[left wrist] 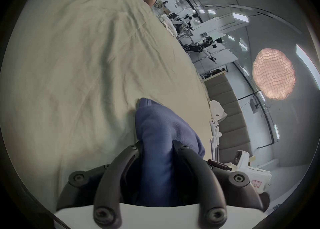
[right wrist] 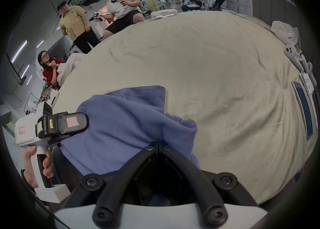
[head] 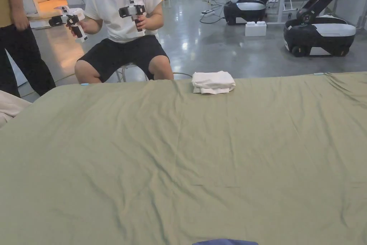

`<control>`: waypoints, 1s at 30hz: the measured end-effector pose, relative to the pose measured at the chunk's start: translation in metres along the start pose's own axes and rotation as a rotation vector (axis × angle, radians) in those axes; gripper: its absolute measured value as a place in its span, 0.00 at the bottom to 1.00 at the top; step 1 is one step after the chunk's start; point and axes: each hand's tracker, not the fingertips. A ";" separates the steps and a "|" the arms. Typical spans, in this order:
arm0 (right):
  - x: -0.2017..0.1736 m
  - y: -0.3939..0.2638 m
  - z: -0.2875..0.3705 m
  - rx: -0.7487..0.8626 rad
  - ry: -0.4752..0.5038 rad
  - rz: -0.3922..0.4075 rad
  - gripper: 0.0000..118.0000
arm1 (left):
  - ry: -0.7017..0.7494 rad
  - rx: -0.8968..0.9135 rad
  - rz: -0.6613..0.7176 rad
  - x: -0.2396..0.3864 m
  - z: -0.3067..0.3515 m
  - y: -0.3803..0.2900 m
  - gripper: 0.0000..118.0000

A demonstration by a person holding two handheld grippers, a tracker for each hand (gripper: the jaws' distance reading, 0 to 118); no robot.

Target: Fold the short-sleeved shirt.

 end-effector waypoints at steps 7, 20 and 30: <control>0.016 -0.022 0.043 0.121 0.131 -0.119 0.00 | 0.046 0.106 -0.034 -0.025 0.082 0.066 0.20; 0.067 -0.066 0.096 0.249 0.041 -0.276 0.00 | 0.670 0.280 -0.053 -0.111 0.230 0.192 0.70; 0.041 0.012 0.173 0.611 -0.052 -0.038 0.00 | 0.542 0.633 -0.542 0.105 0.269 0.096 0.74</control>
